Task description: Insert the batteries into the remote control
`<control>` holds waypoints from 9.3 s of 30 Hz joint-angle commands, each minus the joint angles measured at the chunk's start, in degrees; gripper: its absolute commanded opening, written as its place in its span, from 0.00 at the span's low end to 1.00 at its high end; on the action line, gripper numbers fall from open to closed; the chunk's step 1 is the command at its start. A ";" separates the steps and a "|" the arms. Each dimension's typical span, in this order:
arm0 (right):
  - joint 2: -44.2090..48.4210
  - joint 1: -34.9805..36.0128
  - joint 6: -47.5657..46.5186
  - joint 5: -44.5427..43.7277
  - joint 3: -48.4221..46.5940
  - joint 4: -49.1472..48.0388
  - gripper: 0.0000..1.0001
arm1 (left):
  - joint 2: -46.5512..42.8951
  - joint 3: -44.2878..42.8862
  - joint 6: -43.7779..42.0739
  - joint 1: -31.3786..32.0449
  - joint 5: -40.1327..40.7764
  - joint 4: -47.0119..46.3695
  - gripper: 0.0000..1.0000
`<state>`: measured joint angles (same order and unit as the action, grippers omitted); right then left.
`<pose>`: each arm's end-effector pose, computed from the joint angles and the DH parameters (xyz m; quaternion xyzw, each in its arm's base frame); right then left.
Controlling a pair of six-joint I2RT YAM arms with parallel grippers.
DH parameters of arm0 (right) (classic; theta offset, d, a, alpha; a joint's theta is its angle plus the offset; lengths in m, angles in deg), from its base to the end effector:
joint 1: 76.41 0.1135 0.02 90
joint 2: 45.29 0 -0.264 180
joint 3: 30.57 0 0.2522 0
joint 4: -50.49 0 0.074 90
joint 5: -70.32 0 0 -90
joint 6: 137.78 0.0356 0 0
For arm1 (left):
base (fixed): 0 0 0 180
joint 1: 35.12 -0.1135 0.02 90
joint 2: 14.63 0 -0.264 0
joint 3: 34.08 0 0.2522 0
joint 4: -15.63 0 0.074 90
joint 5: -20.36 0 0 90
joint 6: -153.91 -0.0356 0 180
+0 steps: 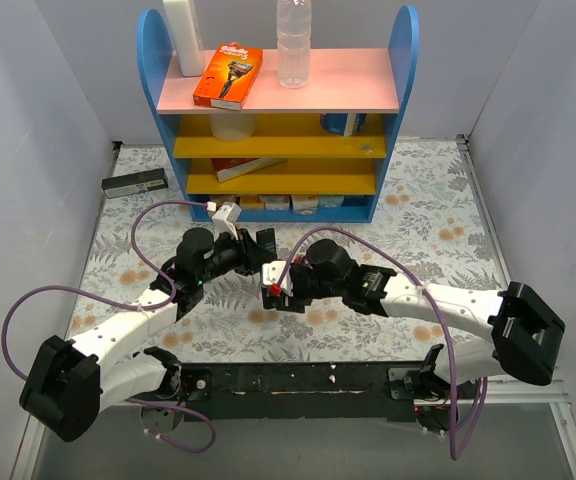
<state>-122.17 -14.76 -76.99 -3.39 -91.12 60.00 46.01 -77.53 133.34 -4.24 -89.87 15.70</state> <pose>0.1334 0.2683 0.2526 -0.6503 0.5350 0.2621 0.4713 0.1946 -0.1307 0.2372 -0.1634 0.7826 -0.5388 0.2655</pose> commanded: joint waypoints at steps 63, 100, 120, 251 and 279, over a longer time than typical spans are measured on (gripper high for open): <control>-7.30 -8.03 36.42 -24.73 -10.85 23.22 0.58 | -32.33 16.06 17.75 -0.55 22.95 9.55 0.00; -28.50 -7.95 24.99 -18.92 -27.04 31.32 0.28 | -37.52 17.65 20.31 -0.64 17.94 18.70 0.00; -23.23 -13.92 37.38 -24.91 -26.34 31.06 0.39 | -36.12 17.83 20.83 -0.55 18.38 17.30 0.00; -23.14 -6.63 30.62 -20.52 -20.36 27.46 0.50 | -35.68 17.65 12.93 -0.55 20.58 16.16 0.00; -37.02 -6.98 22.88 -17.87 -36.36 31.23 0.33 | -37.61 17.04 13.01 -0.55 21.81 18.35 0.00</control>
<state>-158.61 -21.65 -53.39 -21.81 -125.32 90.82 8.76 -58.27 147.20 -4.64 -68.67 34.23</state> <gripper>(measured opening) 0.345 0.172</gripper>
